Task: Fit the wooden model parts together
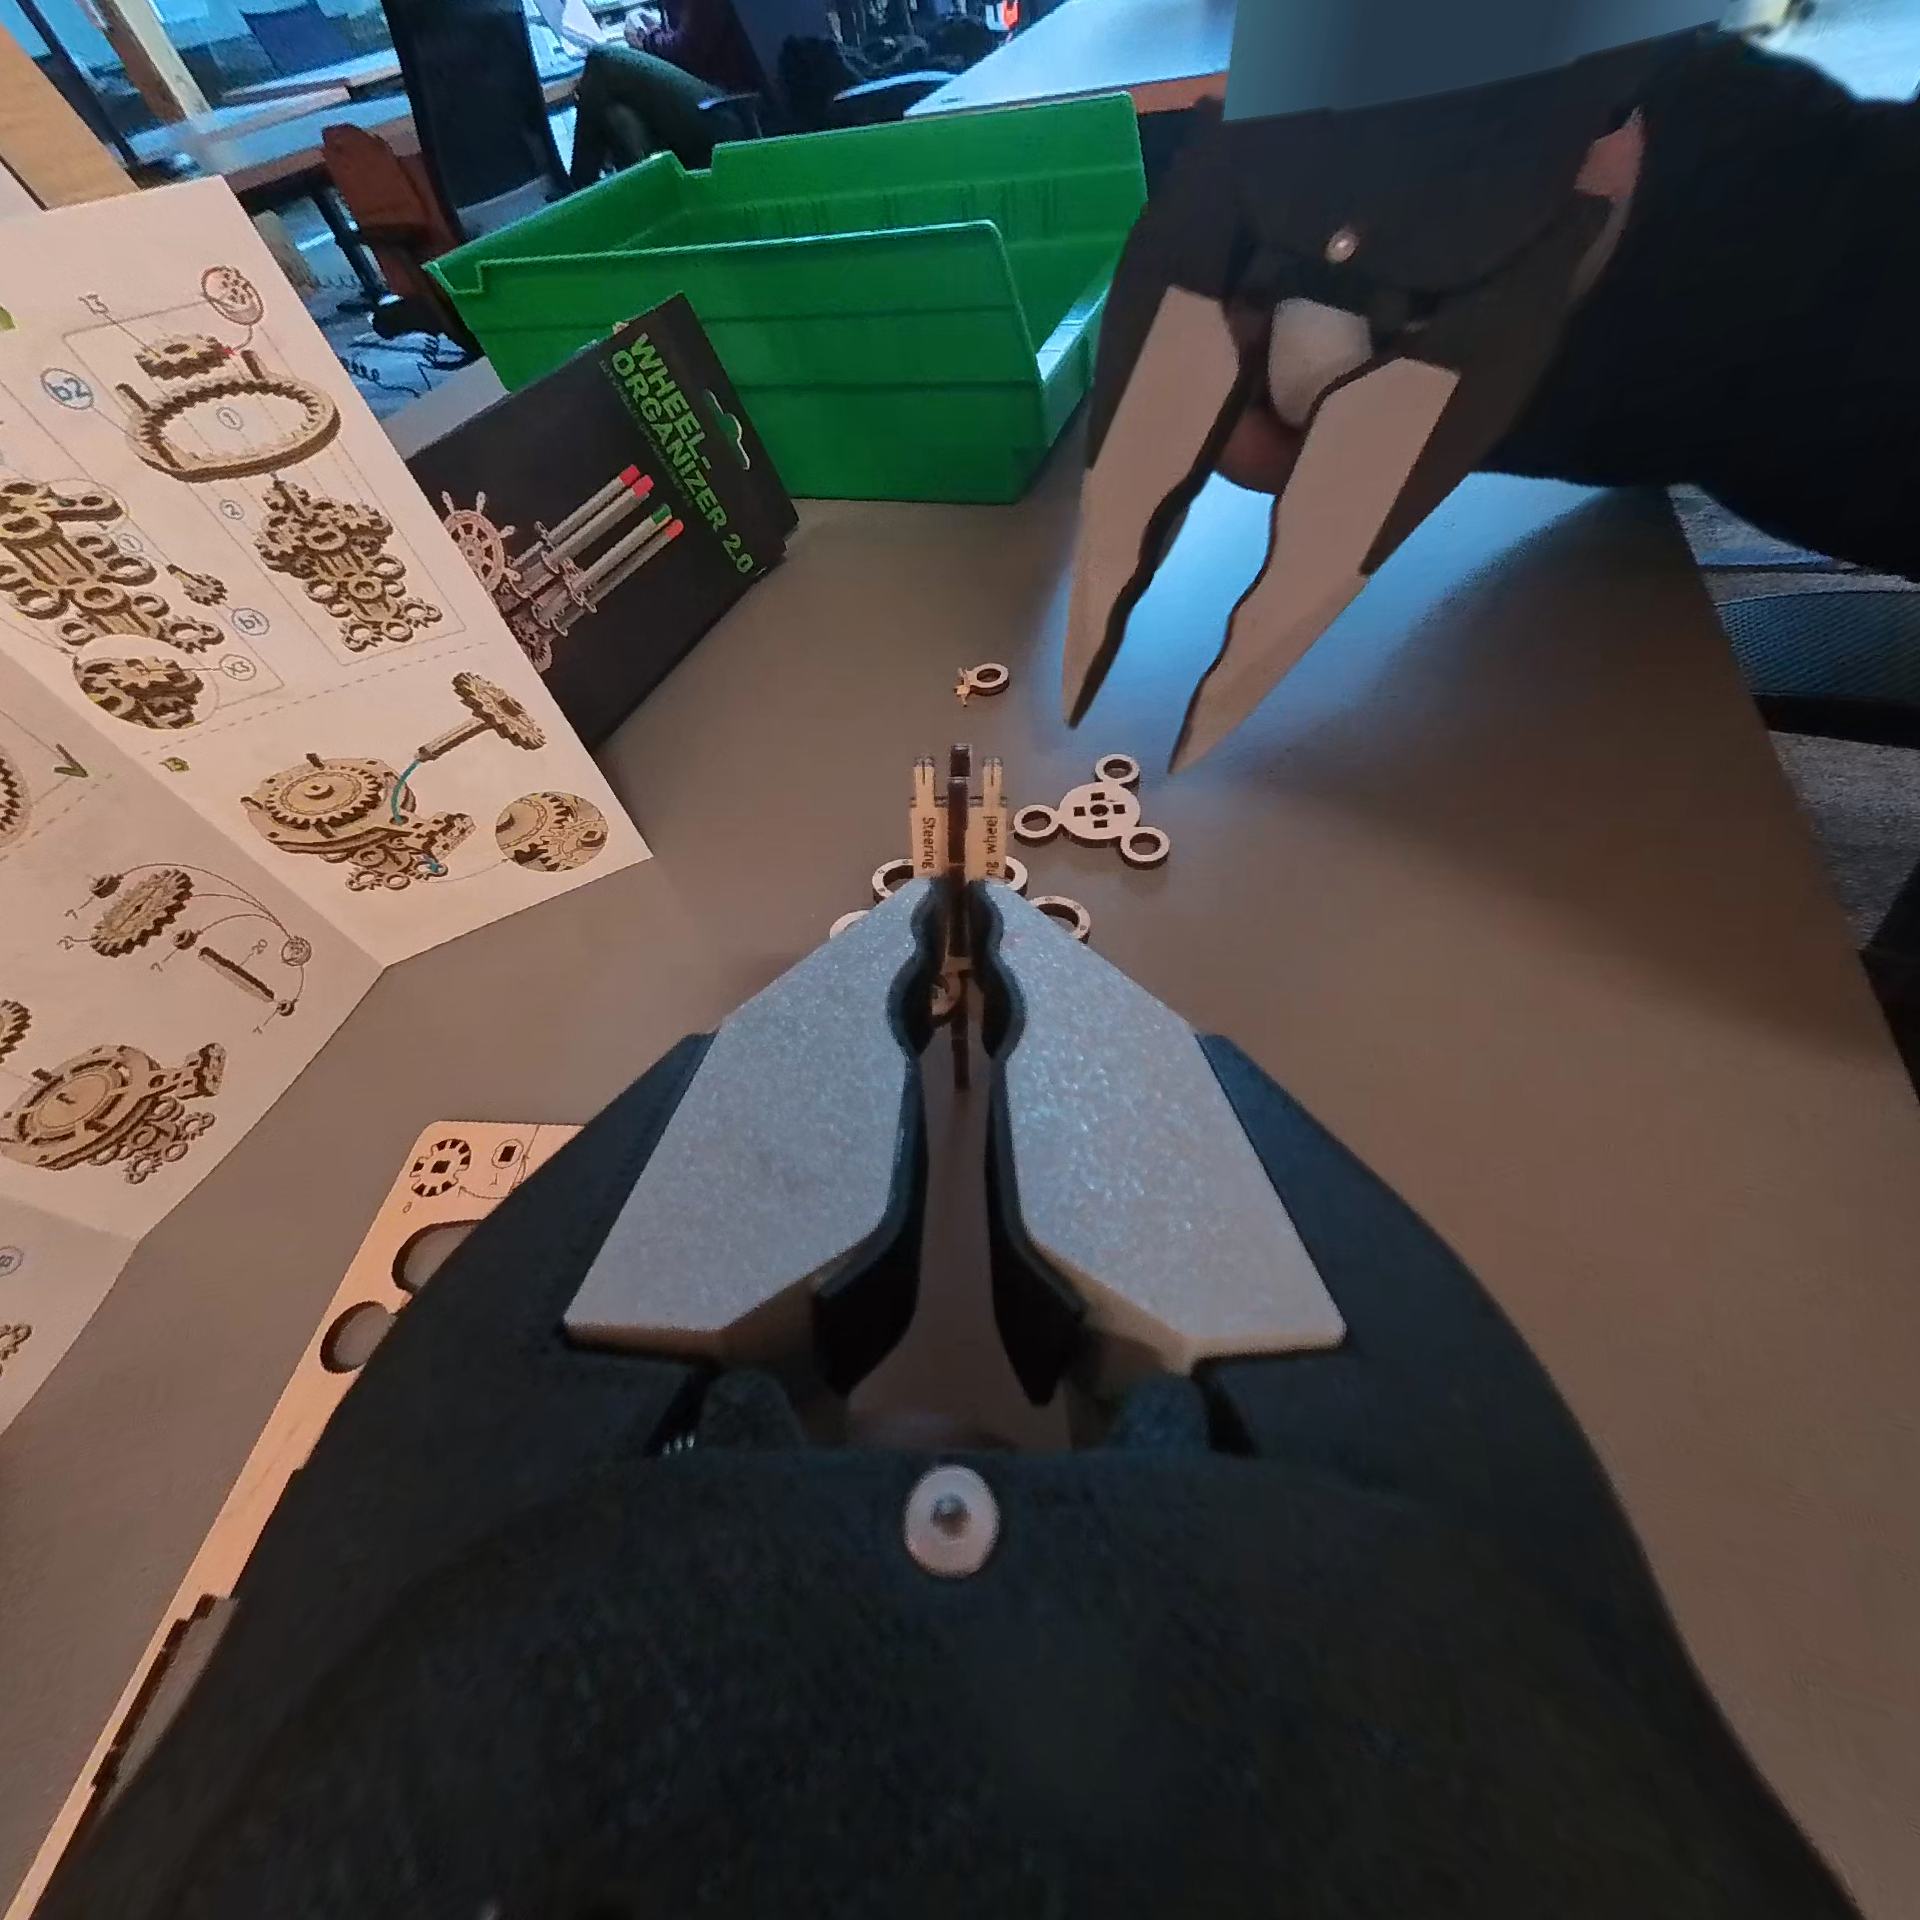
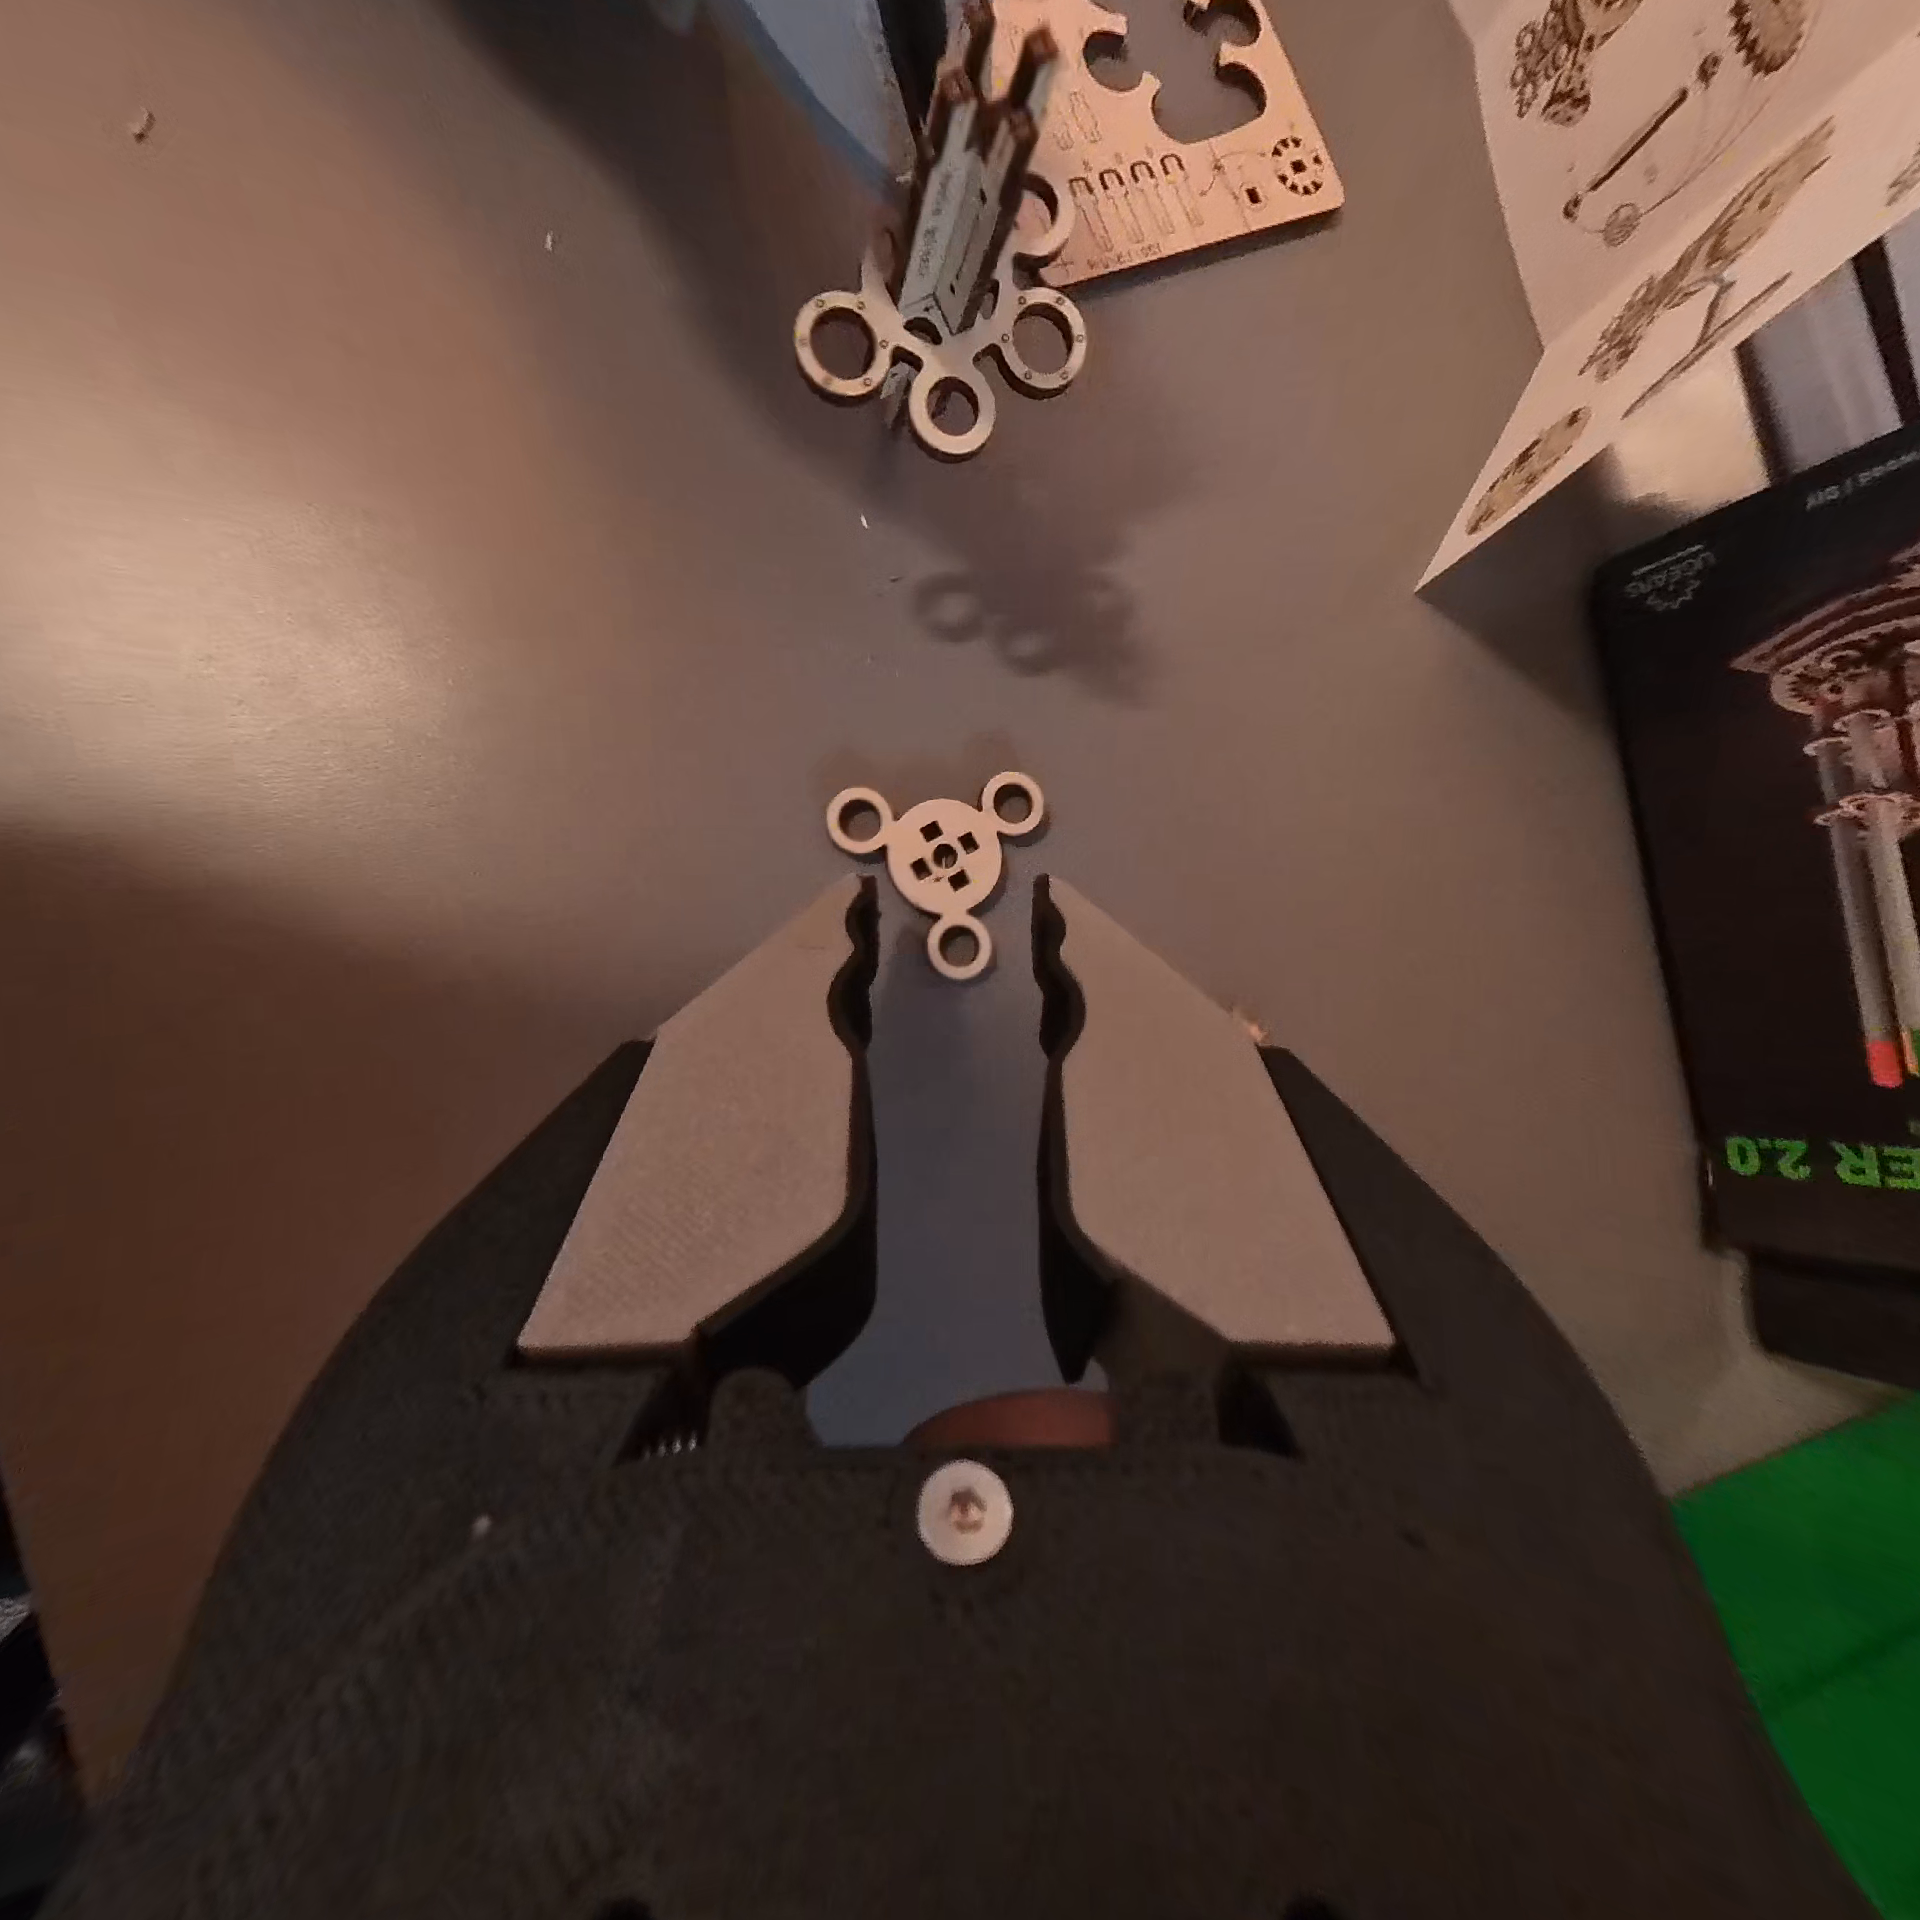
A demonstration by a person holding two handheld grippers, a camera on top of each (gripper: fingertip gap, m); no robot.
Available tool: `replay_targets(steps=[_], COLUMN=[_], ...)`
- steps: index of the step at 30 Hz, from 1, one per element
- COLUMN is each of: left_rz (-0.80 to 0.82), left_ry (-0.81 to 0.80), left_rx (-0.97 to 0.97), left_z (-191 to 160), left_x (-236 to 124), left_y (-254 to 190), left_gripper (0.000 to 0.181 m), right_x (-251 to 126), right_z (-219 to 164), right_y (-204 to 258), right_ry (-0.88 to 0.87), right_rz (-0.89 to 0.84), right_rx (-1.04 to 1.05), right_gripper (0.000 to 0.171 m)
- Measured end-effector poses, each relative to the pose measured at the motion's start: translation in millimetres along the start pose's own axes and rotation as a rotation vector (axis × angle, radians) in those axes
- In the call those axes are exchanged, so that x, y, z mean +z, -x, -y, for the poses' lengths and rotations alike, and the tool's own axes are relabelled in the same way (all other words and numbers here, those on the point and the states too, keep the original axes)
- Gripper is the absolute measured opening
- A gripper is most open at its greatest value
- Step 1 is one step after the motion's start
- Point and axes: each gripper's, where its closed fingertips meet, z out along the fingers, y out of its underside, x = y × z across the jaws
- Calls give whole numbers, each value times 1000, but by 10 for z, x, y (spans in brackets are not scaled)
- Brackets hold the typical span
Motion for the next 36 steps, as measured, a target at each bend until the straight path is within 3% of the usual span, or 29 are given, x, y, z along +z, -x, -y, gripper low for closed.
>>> replay_targets(steps=[9, 36], left_rz=[-8, -17], left_ry=[-1, 1], left_rx=[-4, 2], left_z=[1, 1], left_x=[0, 7], left_y=[-5, -32], left_gripper=[0, 0], right_x=[119, 217], right_z=[-8, -6], right_y=[29, 47], right_ry=[-13, 15], right_rz=[192, 196], right_rx=[-68, -75], right_gripper=[22, 21])
